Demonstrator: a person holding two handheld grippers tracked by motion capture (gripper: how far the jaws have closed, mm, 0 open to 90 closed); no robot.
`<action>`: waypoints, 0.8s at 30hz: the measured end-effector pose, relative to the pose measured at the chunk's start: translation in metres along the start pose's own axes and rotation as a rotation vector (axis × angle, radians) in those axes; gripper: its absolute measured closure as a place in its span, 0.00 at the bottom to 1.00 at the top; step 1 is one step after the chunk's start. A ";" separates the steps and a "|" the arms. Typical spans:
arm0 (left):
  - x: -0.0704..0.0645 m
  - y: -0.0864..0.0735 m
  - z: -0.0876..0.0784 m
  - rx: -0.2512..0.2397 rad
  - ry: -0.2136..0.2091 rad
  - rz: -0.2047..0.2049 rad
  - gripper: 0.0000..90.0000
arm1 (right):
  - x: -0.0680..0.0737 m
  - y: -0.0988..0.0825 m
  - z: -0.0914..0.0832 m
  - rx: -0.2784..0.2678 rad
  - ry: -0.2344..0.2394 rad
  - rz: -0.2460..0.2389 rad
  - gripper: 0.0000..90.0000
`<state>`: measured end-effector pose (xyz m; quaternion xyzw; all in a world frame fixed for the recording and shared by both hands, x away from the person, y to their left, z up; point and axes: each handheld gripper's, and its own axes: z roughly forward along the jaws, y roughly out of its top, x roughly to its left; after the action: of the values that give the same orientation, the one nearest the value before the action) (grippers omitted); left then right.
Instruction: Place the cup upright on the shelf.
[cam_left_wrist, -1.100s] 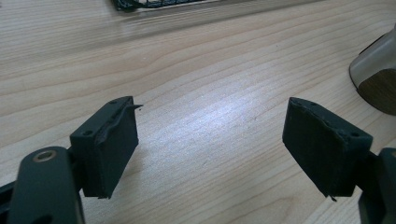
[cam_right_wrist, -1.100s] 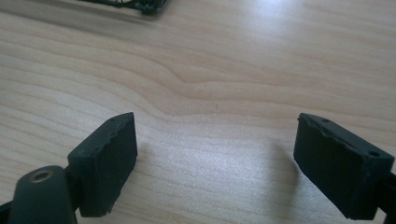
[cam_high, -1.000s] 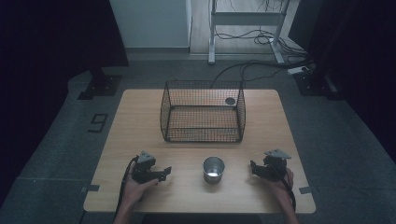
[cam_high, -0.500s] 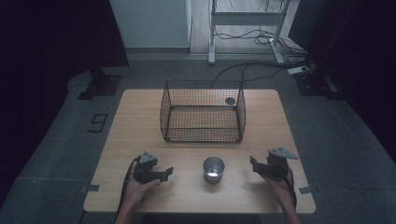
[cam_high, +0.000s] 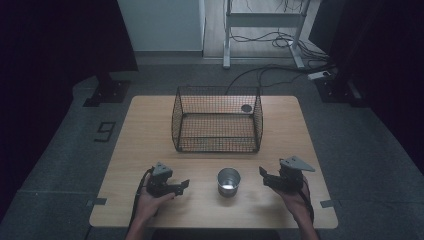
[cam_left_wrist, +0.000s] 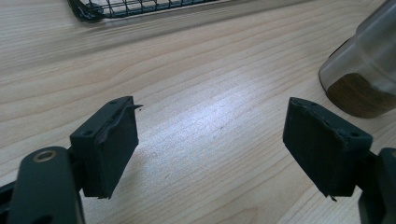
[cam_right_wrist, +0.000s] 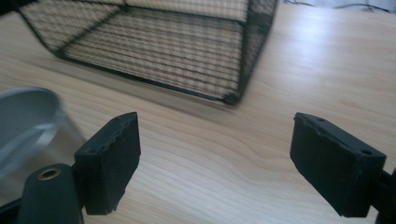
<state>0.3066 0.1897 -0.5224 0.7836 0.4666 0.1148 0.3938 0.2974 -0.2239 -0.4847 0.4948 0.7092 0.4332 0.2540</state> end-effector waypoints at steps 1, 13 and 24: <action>0.001 0.000 -0.001 -0.001 0.001 -0.002 0.20 | 0.005 0.004 -0.003 -0.014 0.027 0.001 0.18; 0.003 0.001 -0.002 -0.011 0.007 -0.009 0.20 | 0.032 0.015 -0.014 -0.043 0.116 -0.046 0.17; 0.005 0.000 -0.003 -0.006 0.009 -0.011 0.20 | 0.054 0.013 -0.006 -0.014 0.201 -0.061 0.16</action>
<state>0.3079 0.1951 -0.5214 0.7792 0.4723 0.1174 0.3949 0.2789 -0.1749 -0.4666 0.4251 0.7429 0.4776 0.1984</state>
